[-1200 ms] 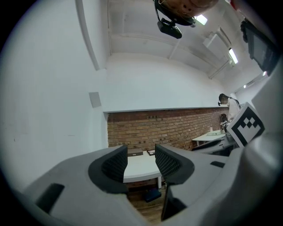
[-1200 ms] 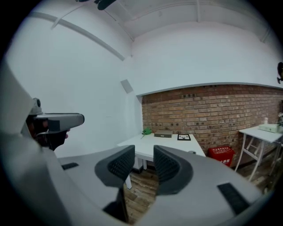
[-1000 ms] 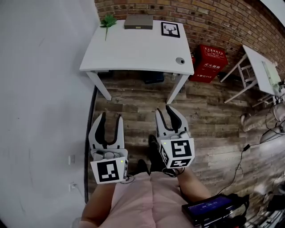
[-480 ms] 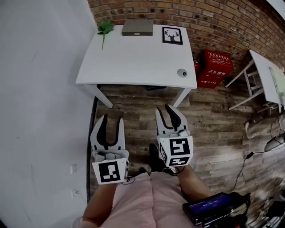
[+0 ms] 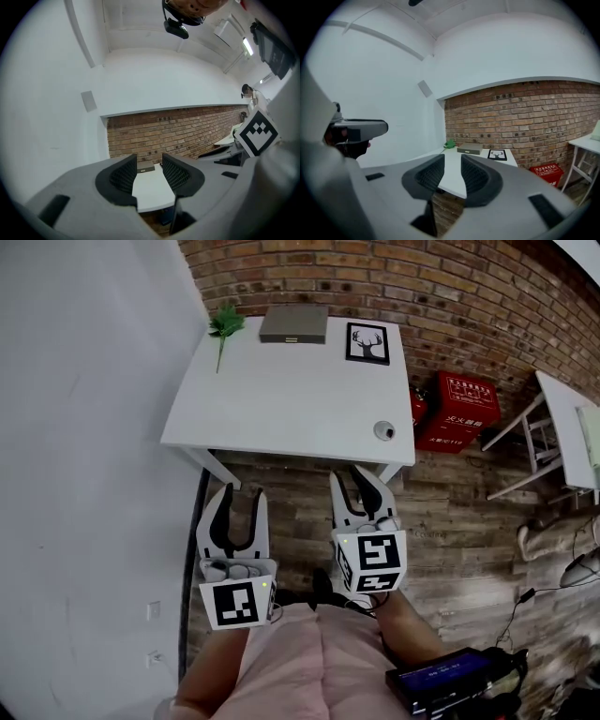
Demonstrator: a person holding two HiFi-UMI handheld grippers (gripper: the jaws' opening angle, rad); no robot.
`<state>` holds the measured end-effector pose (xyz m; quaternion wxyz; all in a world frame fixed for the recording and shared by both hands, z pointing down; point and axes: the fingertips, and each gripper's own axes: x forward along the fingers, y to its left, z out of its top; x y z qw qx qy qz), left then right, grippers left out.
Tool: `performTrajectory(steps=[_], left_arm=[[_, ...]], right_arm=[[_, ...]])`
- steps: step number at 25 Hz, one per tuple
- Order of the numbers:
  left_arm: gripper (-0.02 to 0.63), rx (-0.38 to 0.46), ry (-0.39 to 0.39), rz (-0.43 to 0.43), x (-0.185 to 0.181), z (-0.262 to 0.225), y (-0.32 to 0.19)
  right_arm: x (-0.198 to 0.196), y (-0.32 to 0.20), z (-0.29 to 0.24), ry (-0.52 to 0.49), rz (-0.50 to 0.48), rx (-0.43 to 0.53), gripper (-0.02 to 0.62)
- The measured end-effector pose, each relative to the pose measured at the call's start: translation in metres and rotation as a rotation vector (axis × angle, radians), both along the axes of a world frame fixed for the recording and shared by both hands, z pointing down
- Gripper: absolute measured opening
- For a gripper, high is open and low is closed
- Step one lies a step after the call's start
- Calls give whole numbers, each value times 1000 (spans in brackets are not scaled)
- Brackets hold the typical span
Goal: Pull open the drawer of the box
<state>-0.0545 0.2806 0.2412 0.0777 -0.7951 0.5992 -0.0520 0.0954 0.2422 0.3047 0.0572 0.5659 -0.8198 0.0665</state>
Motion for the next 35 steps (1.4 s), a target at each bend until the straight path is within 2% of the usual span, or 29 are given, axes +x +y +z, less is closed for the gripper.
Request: performTrajectory(steps=[9,16,27,35], left_arm=[[164,-9,14,-30,0,1,-32],[164,-42,29,-27,-16,15,-71],[161,-114,83,21,-58,49,-177],[158,-102,85,81,-91,43,-263]], right_arm=[[-3,-36,0,1,-27,0,110],[-14,-72,12,7,-11,-22,110],[-62,-159,45,37,10,-97,110],[-92,-243,34,38,69,-79,110]])
